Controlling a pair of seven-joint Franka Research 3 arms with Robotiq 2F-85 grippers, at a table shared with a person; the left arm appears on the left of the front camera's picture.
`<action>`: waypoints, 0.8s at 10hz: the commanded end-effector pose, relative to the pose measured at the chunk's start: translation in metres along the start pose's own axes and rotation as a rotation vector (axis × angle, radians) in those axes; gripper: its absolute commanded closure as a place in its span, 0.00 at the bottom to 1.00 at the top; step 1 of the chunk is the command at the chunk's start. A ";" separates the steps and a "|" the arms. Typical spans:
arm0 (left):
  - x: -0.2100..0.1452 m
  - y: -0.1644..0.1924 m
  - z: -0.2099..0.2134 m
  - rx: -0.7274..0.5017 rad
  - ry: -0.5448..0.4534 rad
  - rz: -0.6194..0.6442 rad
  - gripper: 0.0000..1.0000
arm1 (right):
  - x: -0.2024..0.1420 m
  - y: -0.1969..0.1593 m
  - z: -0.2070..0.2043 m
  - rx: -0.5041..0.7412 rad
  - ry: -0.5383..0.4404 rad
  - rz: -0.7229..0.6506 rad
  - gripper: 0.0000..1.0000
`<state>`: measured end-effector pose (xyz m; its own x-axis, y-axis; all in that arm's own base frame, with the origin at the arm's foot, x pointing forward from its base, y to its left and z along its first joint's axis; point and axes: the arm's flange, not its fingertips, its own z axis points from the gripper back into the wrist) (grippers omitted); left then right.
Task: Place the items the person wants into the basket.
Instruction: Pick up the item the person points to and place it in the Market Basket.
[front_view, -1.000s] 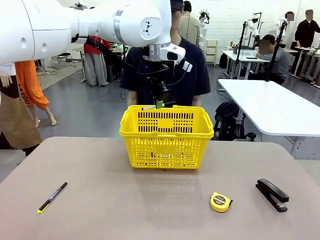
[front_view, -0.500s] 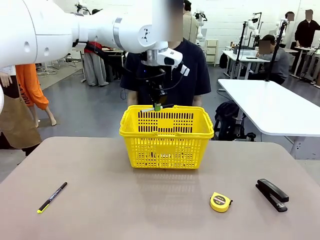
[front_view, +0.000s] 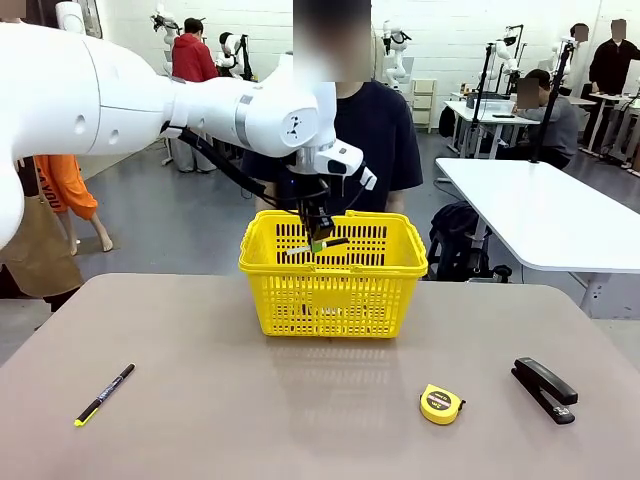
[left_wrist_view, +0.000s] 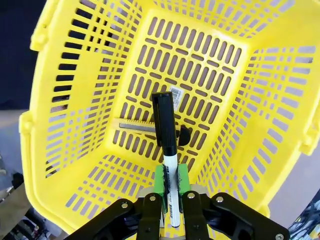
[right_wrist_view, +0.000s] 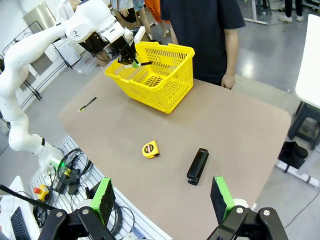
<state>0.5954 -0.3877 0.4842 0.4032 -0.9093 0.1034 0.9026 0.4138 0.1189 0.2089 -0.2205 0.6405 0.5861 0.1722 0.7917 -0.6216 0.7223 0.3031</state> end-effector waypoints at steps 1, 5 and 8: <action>-0.006 0.006 -0.004 0.003 0.011 -0.028 0.88 | 0.001 0.000 0.000 0.023 -0.024 0.009 0.00; -0.006 0.007 -0.009 0.001 0.015 -0.017 0.44 | 0.001 0.000 0.000 0.023 -0.024 0.009 0.00; -0.007 0.008 -0.008 -0.002 0.012 -0.001 0.00 | 0.001 0.000 0.000 0.023 -0.024 0.009 0.00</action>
<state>0.5978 -0.3822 0.4716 0.4086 -0.9087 0.0851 0.9028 0.4161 0.1086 0.2090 -0.2205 0.6405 0.5861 0.1722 0.7917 -0.6216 0.7223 0.3031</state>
